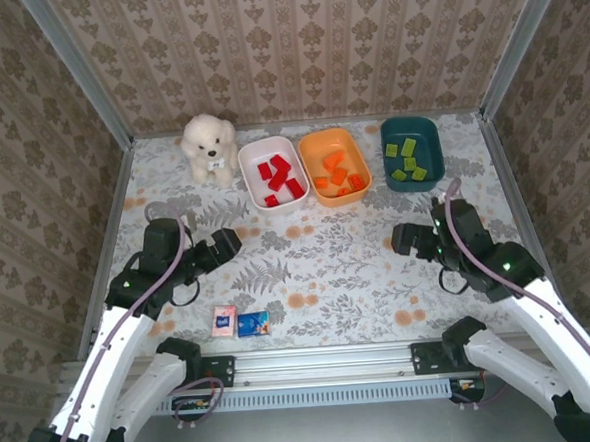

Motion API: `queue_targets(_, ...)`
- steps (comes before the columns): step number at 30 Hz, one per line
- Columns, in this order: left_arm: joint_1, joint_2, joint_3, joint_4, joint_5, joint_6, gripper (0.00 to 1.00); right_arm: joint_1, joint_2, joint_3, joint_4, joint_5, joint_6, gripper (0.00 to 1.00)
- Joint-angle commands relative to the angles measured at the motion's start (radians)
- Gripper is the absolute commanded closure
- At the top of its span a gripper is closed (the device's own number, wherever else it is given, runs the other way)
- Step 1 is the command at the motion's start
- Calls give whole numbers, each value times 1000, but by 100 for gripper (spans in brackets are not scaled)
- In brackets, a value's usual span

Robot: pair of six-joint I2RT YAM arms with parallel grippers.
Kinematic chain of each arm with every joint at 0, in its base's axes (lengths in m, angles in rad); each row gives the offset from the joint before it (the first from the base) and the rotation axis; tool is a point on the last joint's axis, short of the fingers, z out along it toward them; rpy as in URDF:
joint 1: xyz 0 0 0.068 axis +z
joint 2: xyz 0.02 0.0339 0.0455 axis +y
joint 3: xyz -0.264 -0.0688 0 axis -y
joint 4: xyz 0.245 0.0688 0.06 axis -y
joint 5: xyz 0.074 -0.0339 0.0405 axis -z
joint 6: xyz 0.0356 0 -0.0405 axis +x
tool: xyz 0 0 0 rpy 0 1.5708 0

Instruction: Sort the legos into containers by color

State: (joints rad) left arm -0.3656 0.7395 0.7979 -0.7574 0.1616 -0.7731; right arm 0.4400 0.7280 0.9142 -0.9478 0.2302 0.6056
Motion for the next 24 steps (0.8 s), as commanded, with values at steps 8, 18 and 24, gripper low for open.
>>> queue_targets(8, 8, 61, -37, -44, -934, 152, 0, -73, 95, -349, 772, 598, -355, 0)
queue_targets(18, 124, 311, -354, 815, -744, 689, 0, -249, 542, -416, 1167, 381, -481, 0)
queue_targets(24, 227, 597, -281, 1067, -538, 739, 0, -293, 731, -337, 1380, 234, -606, 0)
